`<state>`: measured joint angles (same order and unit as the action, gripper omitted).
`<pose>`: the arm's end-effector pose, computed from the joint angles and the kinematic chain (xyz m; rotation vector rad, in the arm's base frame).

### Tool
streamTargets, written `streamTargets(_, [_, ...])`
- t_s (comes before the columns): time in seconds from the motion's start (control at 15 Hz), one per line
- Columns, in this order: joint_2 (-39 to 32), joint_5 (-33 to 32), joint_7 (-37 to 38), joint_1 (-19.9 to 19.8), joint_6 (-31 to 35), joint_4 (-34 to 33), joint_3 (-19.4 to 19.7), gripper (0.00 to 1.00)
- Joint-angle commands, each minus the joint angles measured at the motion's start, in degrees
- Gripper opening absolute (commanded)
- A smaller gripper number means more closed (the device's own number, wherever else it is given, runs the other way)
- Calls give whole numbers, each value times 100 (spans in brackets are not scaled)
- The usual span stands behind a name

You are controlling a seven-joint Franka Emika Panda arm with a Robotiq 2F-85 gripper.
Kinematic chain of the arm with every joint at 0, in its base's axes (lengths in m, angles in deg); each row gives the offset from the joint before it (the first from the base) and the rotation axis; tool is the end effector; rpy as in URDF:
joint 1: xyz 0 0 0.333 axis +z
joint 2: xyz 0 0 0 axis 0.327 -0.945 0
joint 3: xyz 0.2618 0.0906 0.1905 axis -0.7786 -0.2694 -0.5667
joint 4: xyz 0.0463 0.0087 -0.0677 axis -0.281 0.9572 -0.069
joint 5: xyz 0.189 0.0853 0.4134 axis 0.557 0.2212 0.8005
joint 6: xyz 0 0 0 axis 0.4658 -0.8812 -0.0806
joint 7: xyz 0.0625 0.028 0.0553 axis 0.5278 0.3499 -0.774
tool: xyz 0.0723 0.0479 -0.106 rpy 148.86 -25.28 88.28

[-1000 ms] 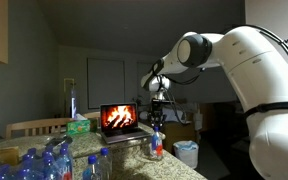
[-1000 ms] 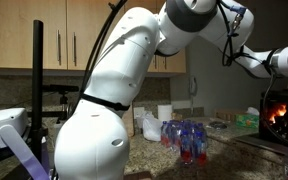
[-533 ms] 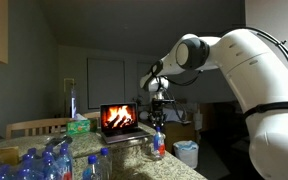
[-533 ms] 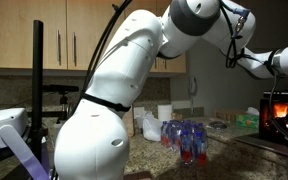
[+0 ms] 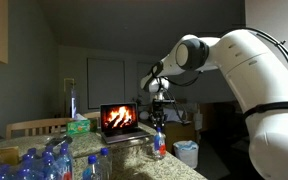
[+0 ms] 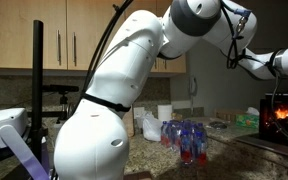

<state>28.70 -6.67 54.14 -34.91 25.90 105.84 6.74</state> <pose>0.6640 -0.3079 0.3402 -2.9514 0.7423 0.2907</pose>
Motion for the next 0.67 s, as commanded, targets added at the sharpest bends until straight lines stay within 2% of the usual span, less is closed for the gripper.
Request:
streamTargets(0.0, [61,-21,-152,-103,178,95,-44,15])
streamTargets(0.6, [86,38,-203,-168,470,282,-58,15])
